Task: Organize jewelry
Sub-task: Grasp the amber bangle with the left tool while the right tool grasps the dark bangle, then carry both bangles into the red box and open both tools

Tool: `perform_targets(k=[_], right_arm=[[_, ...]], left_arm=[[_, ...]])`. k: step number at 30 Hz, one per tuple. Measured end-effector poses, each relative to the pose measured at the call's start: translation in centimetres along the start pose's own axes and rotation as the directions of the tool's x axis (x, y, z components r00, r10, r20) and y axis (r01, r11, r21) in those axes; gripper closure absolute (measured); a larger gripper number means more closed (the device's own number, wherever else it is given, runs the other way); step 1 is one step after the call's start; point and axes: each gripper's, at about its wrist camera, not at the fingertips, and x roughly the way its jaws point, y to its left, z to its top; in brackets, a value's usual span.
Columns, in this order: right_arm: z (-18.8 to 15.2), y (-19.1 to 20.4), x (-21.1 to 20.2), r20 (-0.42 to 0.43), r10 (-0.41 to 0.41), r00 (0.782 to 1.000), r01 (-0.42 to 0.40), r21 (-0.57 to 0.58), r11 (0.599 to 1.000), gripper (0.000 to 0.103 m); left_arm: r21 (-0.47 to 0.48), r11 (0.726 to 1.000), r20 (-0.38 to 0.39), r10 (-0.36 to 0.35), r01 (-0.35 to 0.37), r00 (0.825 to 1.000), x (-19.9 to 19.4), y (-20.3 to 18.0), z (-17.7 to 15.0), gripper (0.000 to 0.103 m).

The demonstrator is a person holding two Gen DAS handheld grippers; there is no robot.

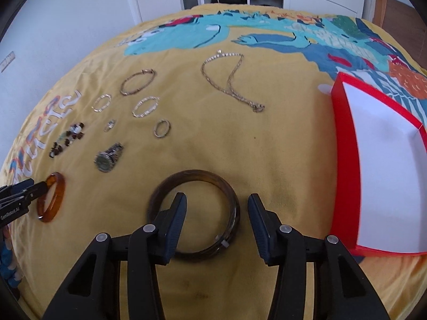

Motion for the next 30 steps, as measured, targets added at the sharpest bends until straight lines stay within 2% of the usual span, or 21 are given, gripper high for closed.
perform_targets(k=[6,7,8,9,11,12,13,19,23,30], right_arm=[[-0.1,0.3,1.1,0.006,-0.009,1.0,0.009,-0.027,1.0,0.057],[-0.2,0.4,1.2,0.009,-0.011,1.0,0.011,-0.033,0.999,0.059],[-0.2,0.5,1.2,0.014,-0.012,1.0,0.013,-0.038,0.999,0.061],[-0.2,0.5,1.2,0.017,-0.016,1.0,0.017,-0.041,0.999,0.068],[-0.2,0.3,1.1,0.023,-0.02,1.0,0.021,-0.036,0.999,0.082],[-0.2,0.2,1.0,0.025,-0.011,1.0,0.012,-0.029,1.0,0.09],[-0.1,0.2,0.8,0.026,-0.004,1.0,0.005,-0.027,1.0,0.091],[-0.3,1.0,-2.4,0.084,0.014,0.996,-0.011,-0.037,0.999,0.093],[-0.2,2.0,-6.5,0.157,0.023,0.987,-0.017,-0.043,0.999,0.094],[-0.5,0.3,-12.4,0.241,0.017,0.97,-0.015,-0.012,1.0,0.094]], left_arm=[[0.011,1.0,0.031,0.003,-0.003,1.0,0.2,-0.4,-0.4,0.053],[0.017,1.0,0.038,0.007,-0.008,0.999,0.1,-0.6,-0.5,0.057],[0.029,1.0,0.045,0.008,-0.01,0.999,0.1,-0.8,-0.6,0.067],[0.046,0.999,0.053,0.011,-0.013,0.999,-0.1,-1.3,-0.5,0.073],[0.089,0.995,0.07,0.031,-0.037,0.997,-0.4,-2.3,-0.7,0.091],[0.106,0.993,0.076,0.041,-0.049,0.996,-0.6,-2.7,-0.7,0.091],[0.113,0.992,0.082,0.053,-0.062,0.995,-0.7,-3.0,-0.6,0.091],[0.087,0.994,0.107,0.059,-0.069,0.993,-3.0,-2.2,-0.1,0.092],[0.084,0.993,0.143,0.066,-0.079,0.988,-5.7,-2.1,-0.1,0.093],[0.103,0.993,0.205,0.038,-0.06,0.978,-10.6,-3.3,-0.3,0.093]])
